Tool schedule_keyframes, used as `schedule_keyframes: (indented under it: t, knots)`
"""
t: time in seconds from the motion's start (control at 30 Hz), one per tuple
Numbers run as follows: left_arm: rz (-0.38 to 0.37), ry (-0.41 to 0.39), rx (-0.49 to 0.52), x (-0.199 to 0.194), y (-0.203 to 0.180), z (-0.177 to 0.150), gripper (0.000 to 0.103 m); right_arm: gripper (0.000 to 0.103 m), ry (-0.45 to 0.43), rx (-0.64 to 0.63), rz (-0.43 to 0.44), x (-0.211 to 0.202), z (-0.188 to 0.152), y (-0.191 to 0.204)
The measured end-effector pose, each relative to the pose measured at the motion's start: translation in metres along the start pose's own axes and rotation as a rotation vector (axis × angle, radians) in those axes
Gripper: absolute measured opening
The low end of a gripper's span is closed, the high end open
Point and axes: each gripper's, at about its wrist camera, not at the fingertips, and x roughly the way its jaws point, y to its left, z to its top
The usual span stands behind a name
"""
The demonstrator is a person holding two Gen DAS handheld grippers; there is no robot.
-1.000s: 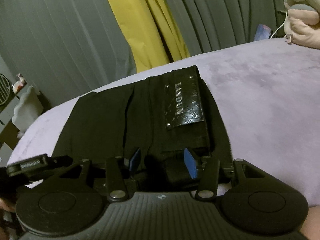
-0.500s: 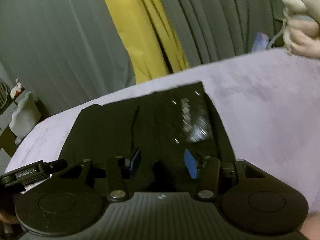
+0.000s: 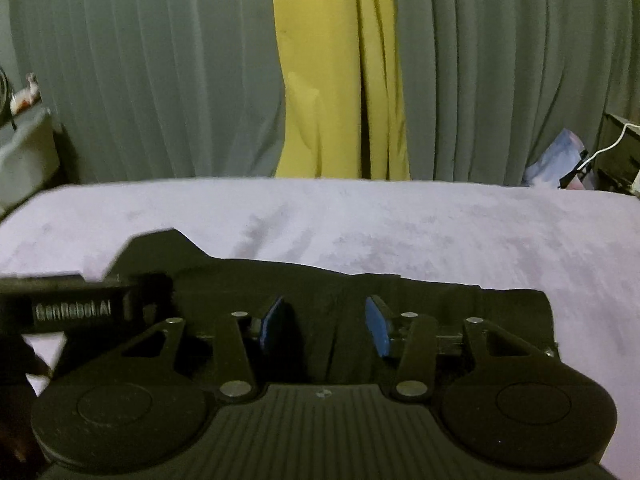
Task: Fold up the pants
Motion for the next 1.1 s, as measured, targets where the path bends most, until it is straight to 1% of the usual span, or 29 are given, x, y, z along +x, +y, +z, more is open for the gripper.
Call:
schedule_keyframes:
  t: [0.17,0.27,0.33,0.37,0.43,0.5,0.53,0.57,0.6,0.63,0.7,0.73,0.8,0.83,0.87,0.93,1.0,1.03,1.07,1.1]
  knots:
    - [-0.005,0.012,0.009,0.022,0.004,-0.013,0.103,0.045,-0.027,-0.059,-0.014,0.013,-0.016,0.005]
    - [-0.021,0.059,-0.020,0.025,0.009,-0.006,0.103,0.045,-0.007,-0.047,0.001,0.020,-0.013,0.002]
    - [-0.020,0.084,-0.028,0.014,0.009,-0.001,0.103,0.045,0.011,-0.042,0.008,0.016,-0.008,0.001]
    - [-0.026,0.078,-0.025,0.005,0.012,-0.001,0.103,0.045,0.019,-0.039,0.011,0.010,-0.006,0.000]
    - [-0.036,0.055,0.021,-0.017,0.015,-0.010,0.103,0.045,0.025,-0.034,0.012,-0.006,-0.006,-0.001]
    - [-0.033,0.038,0.061,-0.037,0.021,-0.027,0.103,0.049,0.006,-0.032,0.007,-0.028,-0.015,-0.002]
    - [-0.044,0.035,0.065,-0.044,0.024,-0.035,0.103,0.054,0.004,-0.028,-0.006,-0.037,-0.022,-0.004]
    - [-0.055,0.042,0.064,-0.048,0.028,-0.042,0.103,0.066,0.006,-0.022,-0.018,-0.045,-0.030,-0.007]
    - [-0.061,0.066,0.061,-0.050,0.033,-0.051,0.103,0.069,0.012,-0.016,-0.022,-0.049,-0.039,-0.008]
    - [-0.070,0.080,0.054,-0.050,0.037,-0.057,0.103,0.069,0.007,-0.008,-0.005,-0.054,-0.050,-0.012]
    - [-0.095,0.080,0.004,-0.055,0.049,-0.068,0.103,0.069,-0.004,-0.002,0.021,-0.060,-0.064,-0.017]
    - [-0.110,0.078,-0.031,-0.058,0.056,-0.072,0.103,0.069,0.007,0.000,0.030,-0.063,-0.065,-0.019]
    - [-0.149,0.092,-0.123,-0.064,0.072,-0.082,0.103,0.069,0.044,0.055,0.067,-0.070,-0.061,-0.028]
    - [-0.170,0.103,-0.149,-0.066,0.078,-0.085,0.103,0.069,0.059,0.095,0.099,-0.075,-0.059,-0.036]
    - [-0.180,0.107,-0.154,-0.068,0.083,-0.087,0.103,0.069,0.056,0.140,0.138,-0.080,-0.060,-0.047]
    - [-0.187,0.118,-0.140,-0.073,0.087,-0.086,0.103,0.072,0.046,0.227,0.195,-0.092,-0.065,-0.067]
    - [-0.217,0.132,-0.156,-0.073,0.089,-0.084,0.103,0.074,0.026,0.308,0.260,-0.103,-0.074,-0.093]
    - [-0.229,0.136,-0.173,-0.074,0.090,-0.083,0.103,0.076,0.021,0.331,0.263,-0.107,-0.077,-0.101]
    - [-0.241,0.135,-0.188,-0.073,0.091,-0.082,0.103,0.078,0.025,0.359,0.233,-0.109,-0.079,-0.113]
    - [-0.261,0.142,-0.208,-0.070,0.093,-0.081,0.103,0.081,0.025,0.381,0.223,-0.111,-0.081,-0.122]
